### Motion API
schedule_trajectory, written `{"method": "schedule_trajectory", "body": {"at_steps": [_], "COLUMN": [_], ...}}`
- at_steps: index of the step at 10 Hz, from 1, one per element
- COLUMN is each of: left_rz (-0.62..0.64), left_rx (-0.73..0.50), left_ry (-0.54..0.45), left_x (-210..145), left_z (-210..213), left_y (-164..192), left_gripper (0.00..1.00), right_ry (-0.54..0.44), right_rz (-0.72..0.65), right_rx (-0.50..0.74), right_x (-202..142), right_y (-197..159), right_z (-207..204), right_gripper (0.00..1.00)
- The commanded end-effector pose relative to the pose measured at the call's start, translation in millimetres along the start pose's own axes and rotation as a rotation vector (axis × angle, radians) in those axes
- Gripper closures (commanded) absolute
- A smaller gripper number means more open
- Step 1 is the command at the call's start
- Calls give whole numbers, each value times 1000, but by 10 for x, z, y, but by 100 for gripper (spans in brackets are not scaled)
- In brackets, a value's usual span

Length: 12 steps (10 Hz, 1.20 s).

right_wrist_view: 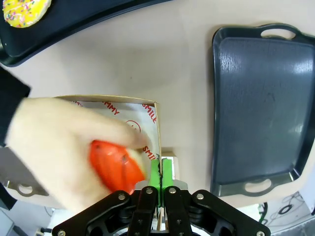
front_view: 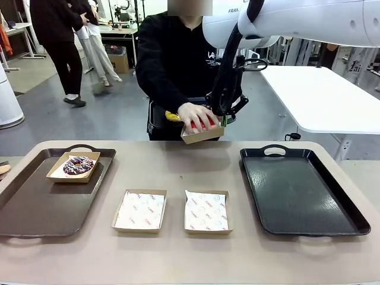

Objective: Individually package the donuts and arrange them on the tray.
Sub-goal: Place the picked Paper togo box on the Handle tray while simultaneously picking up another Paper togo box from the table with the other hand.

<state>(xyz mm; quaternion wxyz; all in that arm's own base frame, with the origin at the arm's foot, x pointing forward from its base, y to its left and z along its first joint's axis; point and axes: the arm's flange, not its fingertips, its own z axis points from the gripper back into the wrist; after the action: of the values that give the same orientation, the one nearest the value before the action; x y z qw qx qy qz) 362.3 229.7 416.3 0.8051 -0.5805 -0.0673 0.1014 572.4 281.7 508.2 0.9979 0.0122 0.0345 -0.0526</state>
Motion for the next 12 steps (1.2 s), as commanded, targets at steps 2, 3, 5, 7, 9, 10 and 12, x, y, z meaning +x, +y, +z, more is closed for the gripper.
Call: {"method": "schedule_trajectory", "body": {"at_steps": [2,3,5,7,9,10,12], "left_rz": [-7,-7,-7,-7,-7,-7,-7], "left_rx": [14,14,14,14,14,14,14], "left_ry": [-4,-4,-4,-4,-4,-4,-4], "left_x": [-50,-50,-50,-50,-50,-50,-50], "left_z": [3,3,3,3,3,3,3], "left_y": [-4,-4,-4,-4,-4,-4,-4], "left_gripper": [0,0,0,0,0,0,0], "right_ry": [-5,-5,-5,-5,-5,-5,-5], "right_rz": [-3,-3,-3,-3,-3,-3,-3], "right_rx": [3,3,3,3,3,3,3], "right_x": [-2,-2,-2,-2,-2,-2,-2], "right_y": [-19,-19,-19,-19,-19,-19,-19], "right_z": [9,9,9,9,9,9,9], "right_gripper": [100,100,100,100,100,100,100]}}
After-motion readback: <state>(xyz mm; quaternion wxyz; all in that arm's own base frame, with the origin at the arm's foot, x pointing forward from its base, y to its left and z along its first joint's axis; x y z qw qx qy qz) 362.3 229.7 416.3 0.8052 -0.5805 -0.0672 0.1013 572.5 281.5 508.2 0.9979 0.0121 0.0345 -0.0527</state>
